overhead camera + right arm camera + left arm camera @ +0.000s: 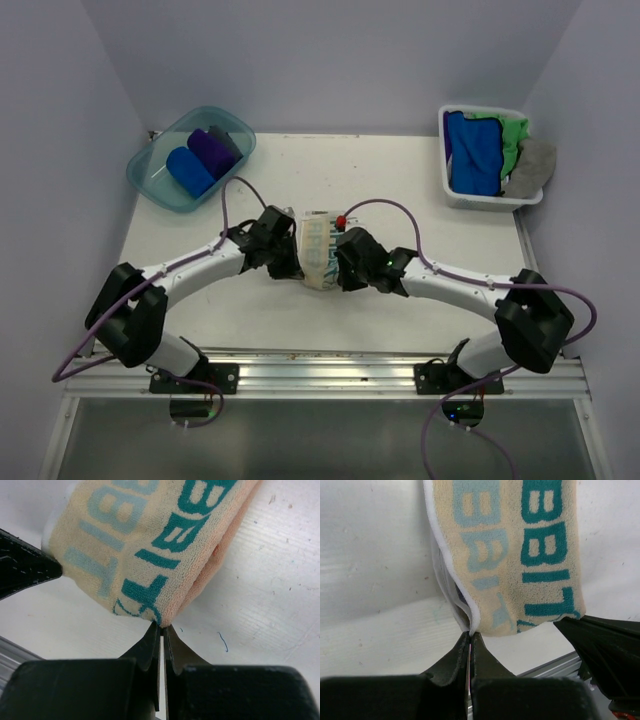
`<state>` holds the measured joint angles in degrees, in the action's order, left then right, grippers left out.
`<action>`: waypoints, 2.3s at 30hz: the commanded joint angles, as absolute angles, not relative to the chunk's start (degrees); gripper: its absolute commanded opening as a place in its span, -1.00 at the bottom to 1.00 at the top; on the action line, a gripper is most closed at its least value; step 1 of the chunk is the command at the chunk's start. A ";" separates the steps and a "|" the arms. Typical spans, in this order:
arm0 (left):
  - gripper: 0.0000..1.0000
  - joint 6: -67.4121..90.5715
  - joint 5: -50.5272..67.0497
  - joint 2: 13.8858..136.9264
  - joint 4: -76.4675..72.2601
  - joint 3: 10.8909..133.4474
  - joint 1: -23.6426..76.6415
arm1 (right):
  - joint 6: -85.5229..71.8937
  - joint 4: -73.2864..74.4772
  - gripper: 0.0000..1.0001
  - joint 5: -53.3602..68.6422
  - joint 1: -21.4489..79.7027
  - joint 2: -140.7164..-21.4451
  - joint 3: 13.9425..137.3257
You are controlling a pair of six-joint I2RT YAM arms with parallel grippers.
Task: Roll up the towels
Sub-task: Roll the towel
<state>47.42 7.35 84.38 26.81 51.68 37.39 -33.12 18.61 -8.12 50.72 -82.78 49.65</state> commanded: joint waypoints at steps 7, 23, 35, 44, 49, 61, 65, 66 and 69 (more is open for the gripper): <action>-1.00 45.80 9.58 87.36 27.86 57.83 33.32 | -30.50 19.07 -1.00 -11.25 49.40 -85.69 55.63; -1.00 43.15 14.23 91.05 26.54 60.74 29.09 | -29.27 19.25 -1.00 -6.77 44.82 -88.86 59.77; -1.00 43.24 18.55 84.29 24.52 45.44 29.79 | -34.28 17.75 -1.00 -0.97 46.40 -83.59 46.94; -1.00 43.07 18.02 84.11 24.52 44.38 30.76 | -30.06 21.70 -0.50 -3.42 49.13 -80.42 48.07; -1.00 42.36 16.53 83.58 26.01 45.17 30.85 | -25.68 23.73 -0.34 -9.74 51.06 -79.81 50.36; -1.00 40.17 15.03 84.55 27.60 46.05 29.27 | -1.42 14.42 -0.03 -21.53 66.27 -92.26 57.66; -1.00 39.73 15.29 84.81 27.77 46.14 28.83 | 2.19 10.13 -0.07 -22.41 67.50 -96.41 57.40; -1.00 39.55 15.38 84.81 27.69 46.06 28.74 | 2.63 9.50 -0.09 -23.28 67.67 -97.03 57.48; -1.00 39.20 15.56 85.08 27.60 45.88 28.48 | 3.78 7.56 -0.13 -25.39 68.12 -99.14 57.66</action>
<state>40.86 15.68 85.27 27.11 44.97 29.17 -0.34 12.75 -21.19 67.53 -98.43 56.34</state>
